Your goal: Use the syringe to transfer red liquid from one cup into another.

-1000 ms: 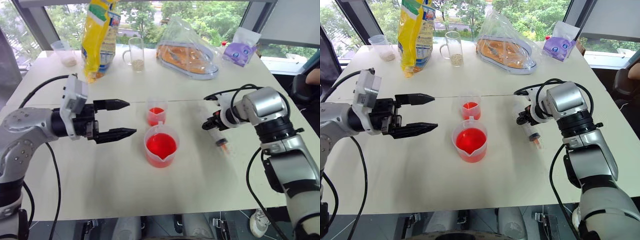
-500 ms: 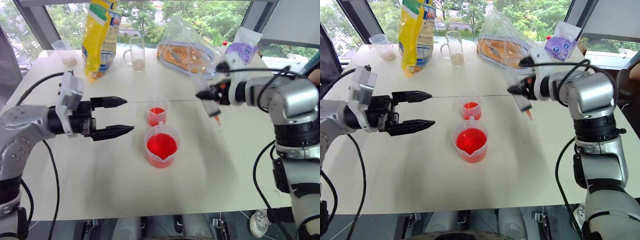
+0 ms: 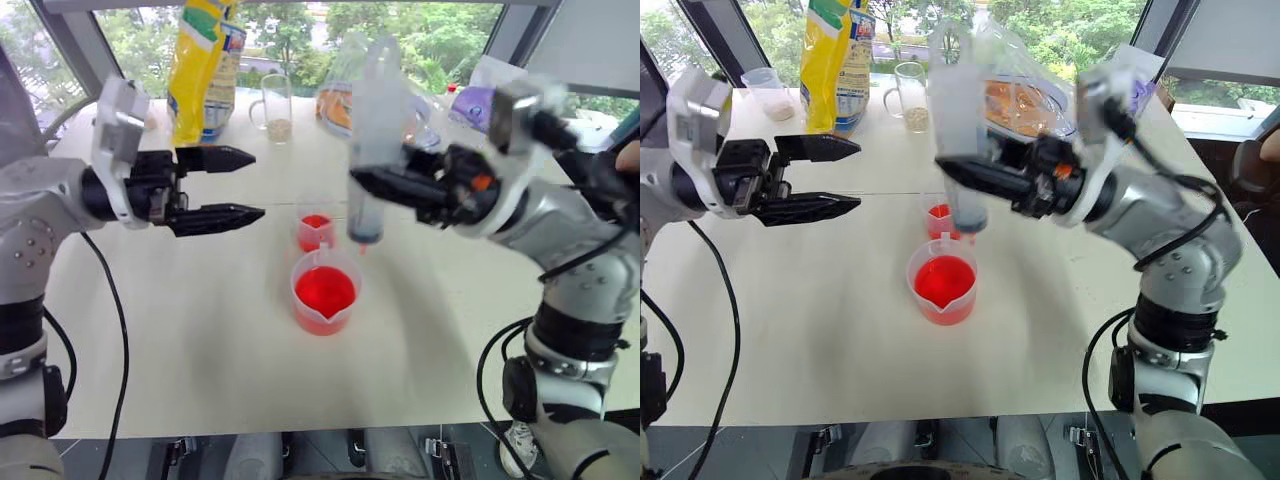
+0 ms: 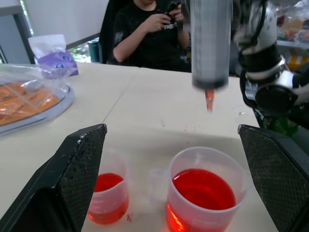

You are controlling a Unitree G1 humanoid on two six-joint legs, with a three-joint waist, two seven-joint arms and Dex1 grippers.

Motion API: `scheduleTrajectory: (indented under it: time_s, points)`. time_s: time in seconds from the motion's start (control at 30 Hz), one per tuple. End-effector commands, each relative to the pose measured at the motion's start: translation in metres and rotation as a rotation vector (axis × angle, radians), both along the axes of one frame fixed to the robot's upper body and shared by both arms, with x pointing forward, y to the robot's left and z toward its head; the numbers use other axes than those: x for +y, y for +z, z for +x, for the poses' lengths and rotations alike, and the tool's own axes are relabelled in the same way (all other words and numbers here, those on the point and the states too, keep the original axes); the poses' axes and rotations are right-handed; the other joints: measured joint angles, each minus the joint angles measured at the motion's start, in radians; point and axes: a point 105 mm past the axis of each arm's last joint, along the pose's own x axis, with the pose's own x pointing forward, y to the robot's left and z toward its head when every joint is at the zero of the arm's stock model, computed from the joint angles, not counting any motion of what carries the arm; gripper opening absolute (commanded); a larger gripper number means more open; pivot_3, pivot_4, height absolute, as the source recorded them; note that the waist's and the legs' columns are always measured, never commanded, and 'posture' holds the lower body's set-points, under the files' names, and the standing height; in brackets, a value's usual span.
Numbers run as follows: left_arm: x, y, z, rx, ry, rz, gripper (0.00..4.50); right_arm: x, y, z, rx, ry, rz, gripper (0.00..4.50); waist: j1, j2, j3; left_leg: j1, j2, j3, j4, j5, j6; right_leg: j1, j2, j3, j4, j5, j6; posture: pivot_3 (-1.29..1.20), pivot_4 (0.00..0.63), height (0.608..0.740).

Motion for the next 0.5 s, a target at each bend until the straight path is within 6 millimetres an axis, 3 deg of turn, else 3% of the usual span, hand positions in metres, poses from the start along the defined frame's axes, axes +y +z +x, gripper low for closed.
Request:
scheduleTrajectory:
  time_s: [0.03,0.13,0.3,0.5]
  points:
    - [-0.004,0.012,-0.006,-0.009,-0.048,-0.017,4.5,0.013,-0.012,-0.004,-0.092,0.023,-0.009,1.44,-0.001,0.0,0.0,0.0,0.0,0.0,0.0,0.0,0.0,0.0,0.0,0.0,0.0,0.0,0.0,0.0,0.15,0.74]
    - [-0.012,0.017,-0.009,-0.004,-0.092,-0.018,4.5,0.02,-0.043,0.003,-0.098,0.013,-0.042,1.44,-0.001,0.0,0.0,0.0,0.0,0.0,0.0,0.0,0.0,0.0,0.0,0.0,0.0,0.0,0.0,0.0,0.15,0.74]
    - [-0.023,0.02,-0.01,0.0,-0.127,-0.033,4.5,0.022,-0.073,0.008,-0.123,0.007,-0.095,1.44,0.002,0.0,0.0,0.0,-0.001,0.0,0.0,0.0,0.0,0.0,0.0,0.0,0.0,0.0,0.0,0.0,0.15,0.74]
    - [-0.034,0.011,-0.008,0.022,-0.143,-0.036,4.5,0.026,-0.091,0.009,-0.141,0.008,-0.132,1.44,-0.001,0.0,0.0,0.0,0.0,0.0,0.001,0.0,0.0,0.0,0.0,0.0,0.0,0.0,0.0,0.0,0.15,0.74]
